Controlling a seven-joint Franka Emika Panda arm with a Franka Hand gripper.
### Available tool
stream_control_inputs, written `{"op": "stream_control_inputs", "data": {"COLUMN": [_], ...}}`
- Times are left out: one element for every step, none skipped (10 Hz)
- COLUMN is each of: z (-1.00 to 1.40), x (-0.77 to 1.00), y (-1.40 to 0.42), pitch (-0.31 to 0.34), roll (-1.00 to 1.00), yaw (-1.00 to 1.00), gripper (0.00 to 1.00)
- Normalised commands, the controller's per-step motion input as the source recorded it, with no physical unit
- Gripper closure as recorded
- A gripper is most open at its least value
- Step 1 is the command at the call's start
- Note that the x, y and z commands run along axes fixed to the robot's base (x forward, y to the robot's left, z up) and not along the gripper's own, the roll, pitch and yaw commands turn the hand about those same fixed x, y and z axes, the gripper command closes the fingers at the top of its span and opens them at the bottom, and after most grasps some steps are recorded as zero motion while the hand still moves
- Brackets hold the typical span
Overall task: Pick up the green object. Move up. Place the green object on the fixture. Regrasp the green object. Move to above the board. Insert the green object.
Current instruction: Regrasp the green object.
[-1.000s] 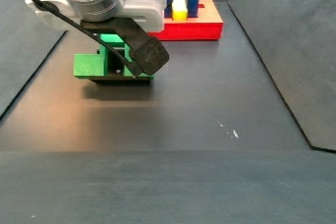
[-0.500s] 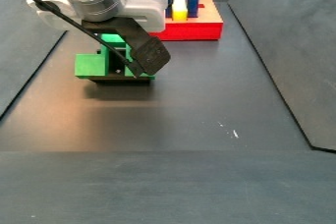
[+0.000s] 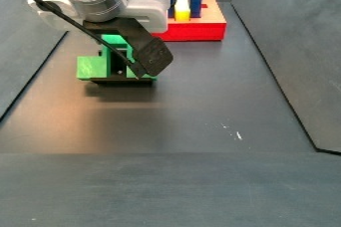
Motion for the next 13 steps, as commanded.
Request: {"op": "stream_control_inputs", "data": {"z": [0.12, 0.17, 0.17, 0.09, 0.08, 0.05, 0.0, 0.08, 0.25, 0.31, 0.31, 0.2, 0.04], "x": [0.0, -0.03, 0.0, -0.1, -0.21, -0.22, -0.26, -0.08, 0.1, 0.3, 0.24, 0.17, 0.07], "y": [0.0, 0.0, -0.06, -0.09, -0.16, -0.21, -0.23, -0.23, -0.2, -0.13, -0.06, -0.03, -0.02], "pitch": [0.0, -0.031, -0.049, -0.074, -0.1, -0.177, -0.26, -0.289, -0.294, -0.234, -0.134, -0.071, -0.071], "roll": [0.12, 0.54, 0.9, 1.0, 1.0, 1.0, 1.0, 0.98, 0.83, 0.85, 0.9, 0.97, 1.0], "yaw": [0.03, 0.18, 0.07, 0.0, 0.0, 0.0, 0.0, 0.0, 0.0, 0.0, 0.0, 0.0, 0.0], "gripper": [0.0, 0.0, 0.0, 0.0, 0.0, 0.0, 0.0, 0.0, 0.0, 0.0, 0.0, 0.0, 0.0]}}
